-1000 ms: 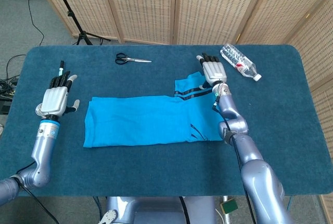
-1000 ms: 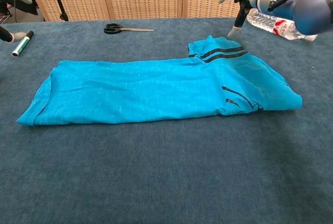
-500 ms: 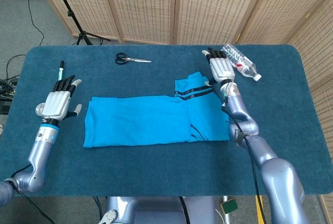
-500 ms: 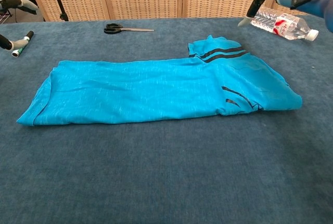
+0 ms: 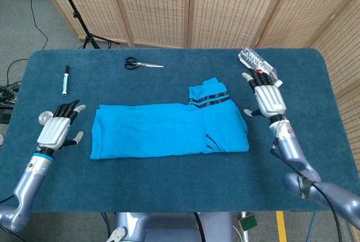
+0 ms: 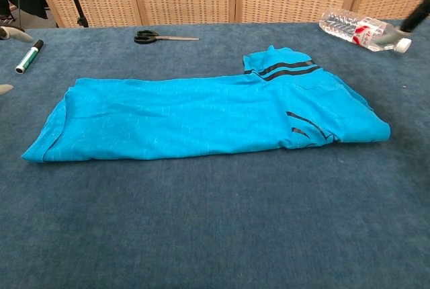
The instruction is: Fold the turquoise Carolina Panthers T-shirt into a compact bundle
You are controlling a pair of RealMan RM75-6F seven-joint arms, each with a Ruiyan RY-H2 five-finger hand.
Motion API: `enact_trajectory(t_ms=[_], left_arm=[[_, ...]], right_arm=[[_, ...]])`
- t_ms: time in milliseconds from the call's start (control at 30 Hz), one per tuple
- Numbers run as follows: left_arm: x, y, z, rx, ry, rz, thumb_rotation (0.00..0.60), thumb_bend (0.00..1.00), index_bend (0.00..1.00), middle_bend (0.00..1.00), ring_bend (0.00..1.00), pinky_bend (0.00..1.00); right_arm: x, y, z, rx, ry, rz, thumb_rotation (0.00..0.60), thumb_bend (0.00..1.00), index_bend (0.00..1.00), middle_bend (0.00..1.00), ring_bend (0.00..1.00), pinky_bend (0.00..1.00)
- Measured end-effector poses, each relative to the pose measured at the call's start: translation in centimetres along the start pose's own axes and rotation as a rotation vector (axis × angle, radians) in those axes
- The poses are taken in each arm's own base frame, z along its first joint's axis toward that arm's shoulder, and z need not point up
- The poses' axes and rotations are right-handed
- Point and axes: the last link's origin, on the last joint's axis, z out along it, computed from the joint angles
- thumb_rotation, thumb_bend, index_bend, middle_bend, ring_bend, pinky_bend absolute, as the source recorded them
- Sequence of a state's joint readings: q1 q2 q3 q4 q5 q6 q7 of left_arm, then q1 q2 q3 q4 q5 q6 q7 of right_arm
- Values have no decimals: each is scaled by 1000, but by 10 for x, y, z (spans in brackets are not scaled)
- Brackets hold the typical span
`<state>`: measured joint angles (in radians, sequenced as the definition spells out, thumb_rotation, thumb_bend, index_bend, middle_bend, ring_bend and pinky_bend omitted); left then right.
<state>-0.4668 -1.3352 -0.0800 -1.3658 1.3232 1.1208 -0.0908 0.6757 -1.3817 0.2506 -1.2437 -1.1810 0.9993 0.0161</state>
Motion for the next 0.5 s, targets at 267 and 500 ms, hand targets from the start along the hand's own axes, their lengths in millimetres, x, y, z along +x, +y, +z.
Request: enact_trajectory(t_ms=[267, 500], left_arm=[[-11, -5, -22, -34, -23, 0, 600, 380, 0, 0, 0, 0], [-30, -6, -41, -54, -71, -9, 600, 383, 0, 0, 0, 0]], right_arm=[[10, 44, -83, -62, 22, -41, 600, 0, 0, 0, 0, 0], [12, 62, -146, -123, 58, 32, 600, 0, 0, 0, 0, 0]])
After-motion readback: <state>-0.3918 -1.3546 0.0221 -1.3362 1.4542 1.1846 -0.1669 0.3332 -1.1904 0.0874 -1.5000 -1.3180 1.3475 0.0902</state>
